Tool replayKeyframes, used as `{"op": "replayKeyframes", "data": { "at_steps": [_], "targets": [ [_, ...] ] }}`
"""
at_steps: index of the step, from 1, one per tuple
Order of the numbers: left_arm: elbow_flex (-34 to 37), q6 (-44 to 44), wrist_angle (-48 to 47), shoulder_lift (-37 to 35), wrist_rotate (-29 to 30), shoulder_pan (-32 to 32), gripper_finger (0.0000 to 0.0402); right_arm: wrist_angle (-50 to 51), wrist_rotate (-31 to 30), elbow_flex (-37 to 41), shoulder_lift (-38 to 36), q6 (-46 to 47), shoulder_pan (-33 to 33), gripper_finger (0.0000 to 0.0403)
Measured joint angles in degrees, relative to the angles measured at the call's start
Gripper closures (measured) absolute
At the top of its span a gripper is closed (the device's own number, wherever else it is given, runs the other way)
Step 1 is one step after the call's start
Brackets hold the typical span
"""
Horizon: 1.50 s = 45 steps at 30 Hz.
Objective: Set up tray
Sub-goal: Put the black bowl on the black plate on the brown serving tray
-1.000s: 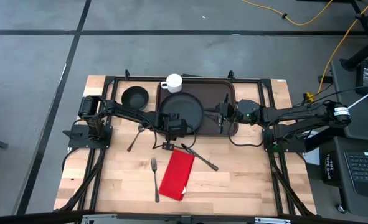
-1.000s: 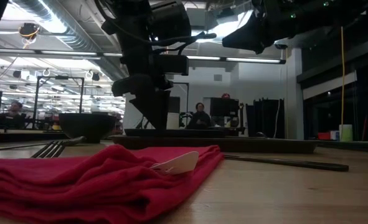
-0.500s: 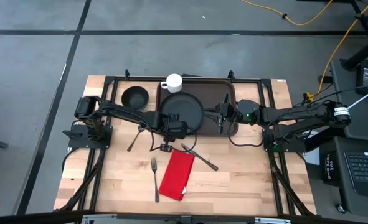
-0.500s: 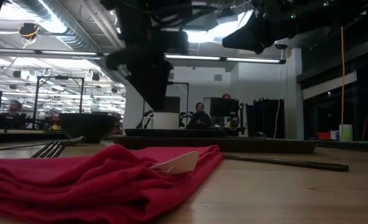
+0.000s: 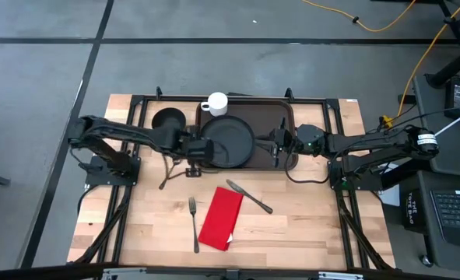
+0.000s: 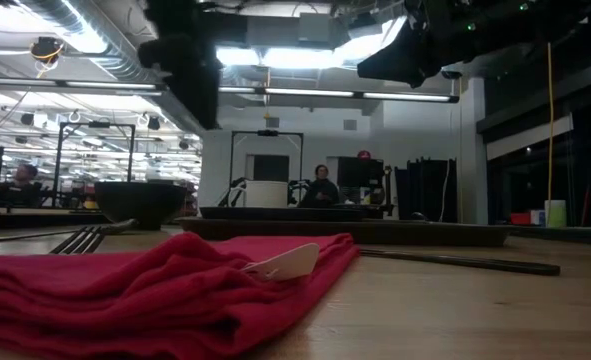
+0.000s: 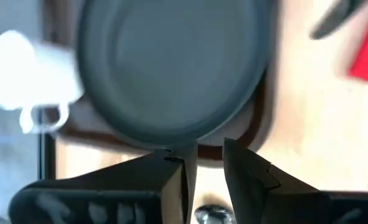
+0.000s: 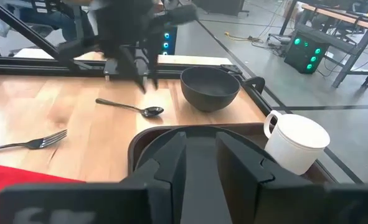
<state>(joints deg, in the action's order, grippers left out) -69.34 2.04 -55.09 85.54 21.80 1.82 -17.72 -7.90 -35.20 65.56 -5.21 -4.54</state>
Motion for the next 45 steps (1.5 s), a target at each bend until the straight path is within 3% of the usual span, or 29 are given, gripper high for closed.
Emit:
{"op": "replayKeyframes", "data": {
  "at_steps": [9, 15, 20, 29, 36, 45],
  "targets": [
    [15.3, 12.2, 6.3, -18.3, 6.5, -2.2, 0.0331, -0.2, 0.0, 0.0, 0.0, 0.0, 0.0, 0.0311],
    [22.4, 20.1, 9.4, -25.6, 11.2, -4.0, 0.0329, -0.6, 0.0, 0.0, 0.0, 0.0, 0.0, 0.0311],
    [24.2, 22.5, 9.0, -26.5, 14.3, -6.3, 0.0329, -1.5, 0.0, 0.0, 0.0, -1.4, -0.1, 0.0311],
    [24.2, 22.2, 9.4, -26.2, 4.0, -11.9, 0.0329, -3.2, 0.0, 0.0, 0.0, -4.0, -0.1, 0.0311],
    [24.2, 16.8, 10.7, -25.2, 6.7, -14.2, 0.0329, -3.6, 0.0, 0.0, 0.0, -4.3, -0.2, 0.0311],
    [24.2, 16.6, 10.4, -25.0, 6.8, -14.8, 0.0329, -3.5, 0.0, 0.0, 0.0, -4.2, -0.2, 0.0311]
  ]
}}
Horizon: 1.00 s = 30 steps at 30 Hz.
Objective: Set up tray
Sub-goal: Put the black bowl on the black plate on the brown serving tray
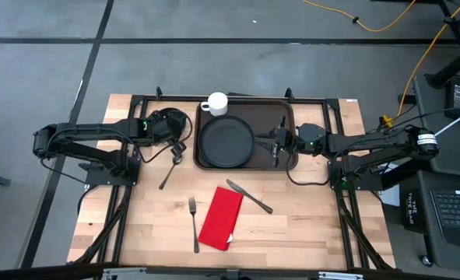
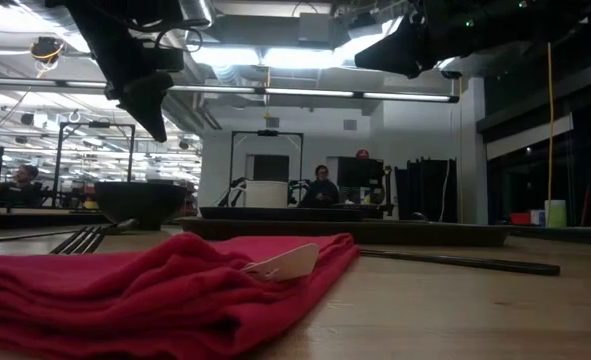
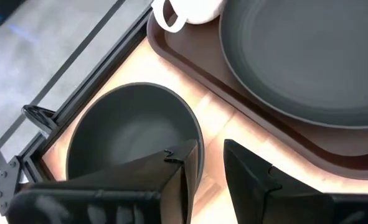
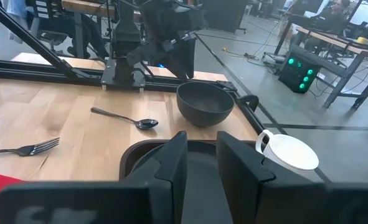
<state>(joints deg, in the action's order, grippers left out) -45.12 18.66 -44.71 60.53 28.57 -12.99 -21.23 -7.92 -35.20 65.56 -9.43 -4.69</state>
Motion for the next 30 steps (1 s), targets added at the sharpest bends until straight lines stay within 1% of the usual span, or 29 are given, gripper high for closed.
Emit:
{"op": "replayKeyframes", "data": {
  "at_steps": [4, 7, 11, 16, 19, 25, 27, 30],
  "targets": [
    [0.0, -1.1, 0.0, 0.0, 0.9, 0.0, 0.0327, 0.2, 0.0, 0.0, 0.0, 0.2, 0.0, 0.0311],
    [0.0, -0.2, 0.0, 0.0, 0.8, 0.0, 0.0318, 0.4, 0.0, 0.0, 0.0, 0.2, 0.0, 0.0311],
    [0.0, 1.7, 0.0, 0.0, -0.1, 0.0, 0.0292, 0.5, 0.0, 0.0, 0.0, 0.3, 0.0, 0.0311],
    [0.0, 0.8, -0.1, 0.0, 0.2, 0.0, 0.0252, 0.8, 0.0, 0.0, 0.0, 0.3, 0.0, 0.0311],
    [0.0, 2.2, -0.1, 0.1, -1.6, -0.1, 0.0237, 1.1, 0.0, 0.0, 0.0, 0.3, 0.0, 0.0311],
    [0.0, 7.5, -0.6, 2.1, -6.6, -2.7, 0.0231, 1.1, 0.0, 0.0, 0.0, 0.4, 0.0, 0.0311],
    [0.0, 7.6, -0.6, 3.6, -7.4, -3.9, 0.0231, 1.1, 0.0, 0.0, 0.0, 0.3, 0.0, 0.0311],
    [0.0, 5.2, -0.5, 6.2, -7.3, -5.5, 0.0231, 1.0, 0.0, 0.0, 0.0, 0.3, 0.0, 0.0311]
  ]
}}
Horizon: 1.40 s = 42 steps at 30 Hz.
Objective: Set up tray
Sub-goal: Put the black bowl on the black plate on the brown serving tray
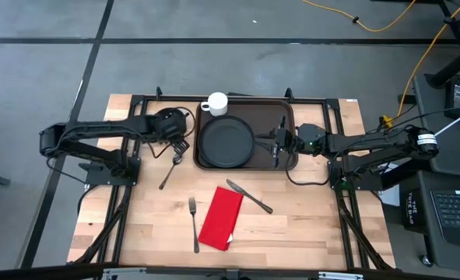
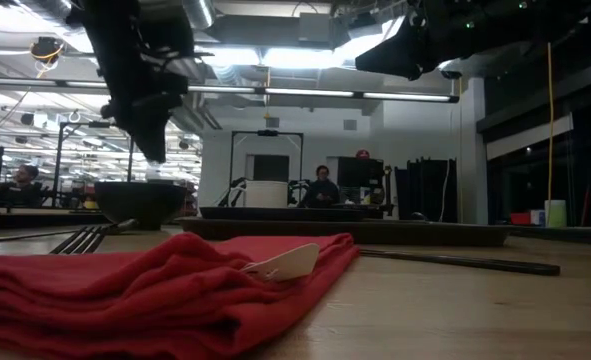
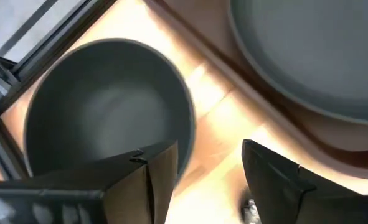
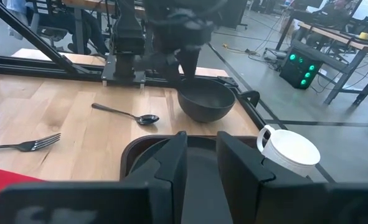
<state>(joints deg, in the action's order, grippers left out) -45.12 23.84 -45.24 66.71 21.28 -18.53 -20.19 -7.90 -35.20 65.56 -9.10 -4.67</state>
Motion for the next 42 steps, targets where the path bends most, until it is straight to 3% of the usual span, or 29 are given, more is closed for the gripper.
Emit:
{"op": "replayKeyframes", "data": {
  "at_steps": [15, 28, 33, 40, 42],
  "targets": [
    [0.0, -7.1, 0.3, 9.5, -3.3, -5.6, 0.0230, 0.3, 0.0, 0.0, 0.0, 0.0, 0.0, 0.0311],
    [0.0, -14.3, 0.3, 10.1, -4.5, -6.5, 0.0236, 0.9, 0.0, 0.0, 0.0, 0.0, 0.0, 0.0311],
    [0.0, -17.8, 0.3, 10.1, -4.5, -6.4, 0.0276, 1.0, 0.0, 0.0, 0.0, 0.0, 0.0, 0.0311],
    [0.0, -20.1, 0.3, 10.1, -3.0, -6.4, 0.0383, 1.0, 0.0, 0.0, 0.0, 0.0, 0.0, 0.0311],
    [0.0, -20.3, 0.2, 10.1, -2.9, -6.4, 0.0393, 1.0, 0.0, 0.0, 0.0, 0.0, 0.0, 0.0311]
  ]
}}
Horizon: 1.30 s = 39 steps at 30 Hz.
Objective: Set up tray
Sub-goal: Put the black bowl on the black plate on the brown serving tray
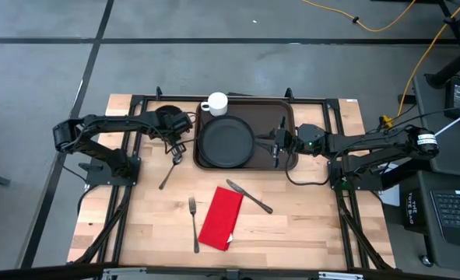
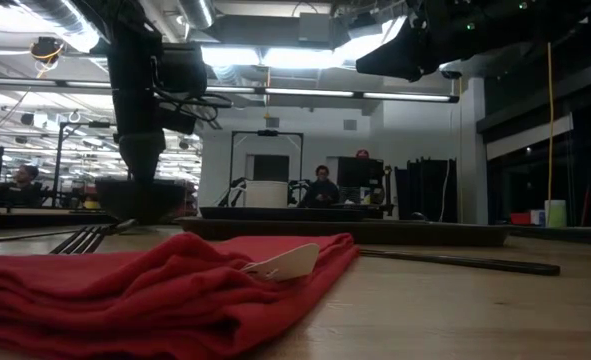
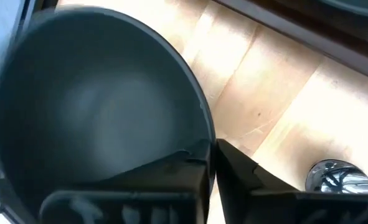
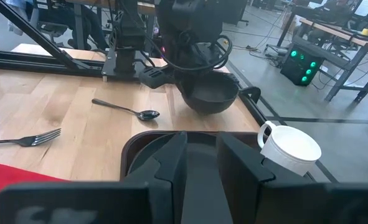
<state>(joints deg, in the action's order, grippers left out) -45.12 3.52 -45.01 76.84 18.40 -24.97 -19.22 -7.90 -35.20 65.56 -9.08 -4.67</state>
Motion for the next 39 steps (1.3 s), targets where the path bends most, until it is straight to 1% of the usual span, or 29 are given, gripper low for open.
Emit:
{"op": "replayKeyframes", "data": {
  "at_steps": [6, 13, 16, 19, 22, 27, 30, 34, 39],
  "targets": [
    [0.0, -0.9, 0.0, -0.3, 1.4, 1.3, 0.0397, 0.3, 0.0, 0.0, 0.0, 0.0, 0.0, 0.0311],
    [0.0, -1.7, -0.1, -2.8, 1.1, 5.1, 0.0398, 0.4, 0.0, 0.0, 0.0, 0.0, 0.0, 0.0311],
    [0.0, -1.5, 0.0, -4.9, 0.9, 7.4, 0.0398, 0.4, 0.0, 0.0, 0.0, -0.1, 0.0, 0.0311],
    [0.0, -1.2, 0.1, -7.3, -0.7, 10.1, 0.0398, 0.4, 0.0, 0.0, 0.0, -0.2, 0.0, 0.0311],
    [-0.2, 0.7, 0.4, -9.6, -1.0, 13.2, 0.0398, 0.3, 0.0, 0.0, 0.0, -0.2, 0.0, 0.0311],
    [-5.0, 3.6, 0.5, -11.0, -1.0, 18.6, 0.0398, 0.3, 0.0, 0.0, 0.0, -0.2, 0.0, 0.0311],
    [-9.0, 3.7, 0.7, -9.4, -1.0, 21.7, 0.0398, 0.0, 0.0, 0.0, 0.0, -0.2, 0.0, 0.0311],
    [-13.7, 2.1, 0.5, -4.9, -0.4, 24.6, 0.0398, -0.2, 0.0, 0.0, -0.1, -0.3, 0.0, 0.0311],
    [-20.0, -4.3, 0.2, 3.2, -0.9, 26.3, 0.0398, 0.0, 0.0, 0.0, -2.1, -0.3, 0.0, 0.0311]
  ]
}}
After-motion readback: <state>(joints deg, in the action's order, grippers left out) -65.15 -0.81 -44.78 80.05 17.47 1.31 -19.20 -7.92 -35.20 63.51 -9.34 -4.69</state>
